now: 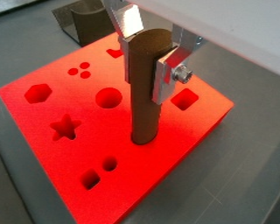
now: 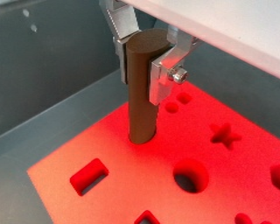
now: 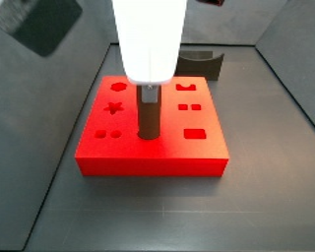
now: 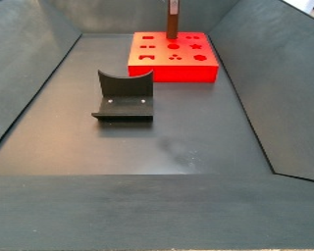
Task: Pick up the oval object. Move up. Move to above the board. Insert the oval object.
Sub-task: Insert the oval object.
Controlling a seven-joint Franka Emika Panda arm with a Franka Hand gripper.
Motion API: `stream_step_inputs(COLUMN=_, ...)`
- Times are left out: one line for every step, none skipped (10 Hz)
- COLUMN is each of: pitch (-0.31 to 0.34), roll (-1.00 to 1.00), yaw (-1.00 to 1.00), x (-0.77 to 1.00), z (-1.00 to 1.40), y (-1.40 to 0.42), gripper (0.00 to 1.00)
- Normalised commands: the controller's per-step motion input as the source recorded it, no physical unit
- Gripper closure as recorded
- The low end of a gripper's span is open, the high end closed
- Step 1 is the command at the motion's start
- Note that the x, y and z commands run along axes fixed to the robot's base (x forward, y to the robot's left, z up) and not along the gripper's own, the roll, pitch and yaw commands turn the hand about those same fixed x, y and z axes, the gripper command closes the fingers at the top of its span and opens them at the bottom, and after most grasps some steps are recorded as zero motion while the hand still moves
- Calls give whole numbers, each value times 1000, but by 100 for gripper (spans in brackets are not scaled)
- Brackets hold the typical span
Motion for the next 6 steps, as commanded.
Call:
stream_step_inputs(pitch=-57, roll=194, yaw=17, x=186, z=-440, y=0, gripper=100)
stream_step_inputs(pitch=-60, roll=176, yaw=0, x=154, z=-389, y=0, gripper=100)
stream_step_inputs(pitch=-69, roll=139, yaw=0, x=106, z=-329, y=-29, gripper=100)
stream_step_inputs(pitch=-54, roll=100, yaw=0, x=69, z=-294, y=-11, gripper=100)
stream_step_inputs(pitch=-31, roll=0, yaw=0, x=0, z=-69, y=0, gripper=100)
stream_step_inputs(pitch=0, roll=0, yaw=0, x=0, z=0, y=0, gripper=100)
